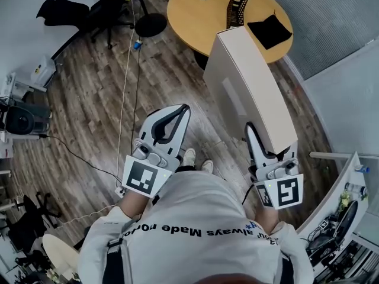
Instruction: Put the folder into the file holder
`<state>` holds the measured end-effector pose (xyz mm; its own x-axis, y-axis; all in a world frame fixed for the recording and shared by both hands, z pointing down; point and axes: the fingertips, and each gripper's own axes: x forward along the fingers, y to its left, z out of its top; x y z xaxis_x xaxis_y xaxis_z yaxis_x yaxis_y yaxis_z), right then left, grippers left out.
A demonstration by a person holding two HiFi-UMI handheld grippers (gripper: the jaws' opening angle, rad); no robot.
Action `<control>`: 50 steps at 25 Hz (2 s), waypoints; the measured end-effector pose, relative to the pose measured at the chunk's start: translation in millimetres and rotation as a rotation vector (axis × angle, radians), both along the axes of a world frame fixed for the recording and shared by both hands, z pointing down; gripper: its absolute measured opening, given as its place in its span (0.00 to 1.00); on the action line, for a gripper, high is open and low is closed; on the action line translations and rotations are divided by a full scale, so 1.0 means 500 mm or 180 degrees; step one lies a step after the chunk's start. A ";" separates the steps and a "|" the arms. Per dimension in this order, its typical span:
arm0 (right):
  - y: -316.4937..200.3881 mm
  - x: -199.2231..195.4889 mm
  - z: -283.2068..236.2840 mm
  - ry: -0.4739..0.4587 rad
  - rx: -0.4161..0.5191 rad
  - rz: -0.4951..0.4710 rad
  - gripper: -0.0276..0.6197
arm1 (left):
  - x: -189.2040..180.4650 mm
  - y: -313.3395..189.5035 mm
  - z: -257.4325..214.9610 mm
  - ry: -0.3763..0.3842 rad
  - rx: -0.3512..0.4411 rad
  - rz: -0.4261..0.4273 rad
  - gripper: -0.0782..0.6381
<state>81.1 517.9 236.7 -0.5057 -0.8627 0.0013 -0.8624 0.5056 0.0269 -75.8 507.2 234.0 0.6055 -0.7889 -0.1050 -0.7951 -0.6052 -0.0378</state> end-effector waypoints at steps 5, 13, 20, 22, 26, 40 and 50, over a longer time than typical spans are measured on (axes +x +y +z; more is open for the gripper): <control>-0.002 -0.050 -0.003 0.0023 0.0023 0.0009 0.50 | -0.050 -0.001 0.001 0.0019 0.0016 0.0012 0.14; 0.003 -0.116 -0.005 0.0018 0.0028 0.0058 0.49 | -0.129 0.006 0.006 0.0034 -0.0018 0.0004 0.14; 0.001 -0.137 -0.003 0.0031 0.0054 0.0130 0.50 | -0.172 0.007 0.017 0.0008 -0.0039 -0.0018 0.14; -0.008 -0.135 0.000 0.0024 0.0051 0.0145 0.49 | -0.171 -0.003 0.022 0.0018 -0.0049 -0.0021 0.14; -0.012 -0.131 0.004 0.0031 0.0057 0.0171 0.49 | -0.164 -0.006 0.025 0.0033 -0.0047 0.0004 0.14; -0.121 -0.094 0.013 -0.0008 0.0077 0.0199 0.49 | -0.125 -0.121 0.031 0.0052 -0.0048 0.0013 0.14; -0.227 -0.042 0.013 -0.0066 0.0082 0.0179 0.49 | -0.070 -0.224 0.028 0.0024 -0.0048 0.0025 0.14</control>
<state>60.2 404.3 243.4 -0.4562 -0.8893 -0.0311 -0.8899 0.4557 0.0211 -110.6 395.2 247.9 0.6108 -0.7857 -0.0978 -0.7907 -0.6118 -0.0226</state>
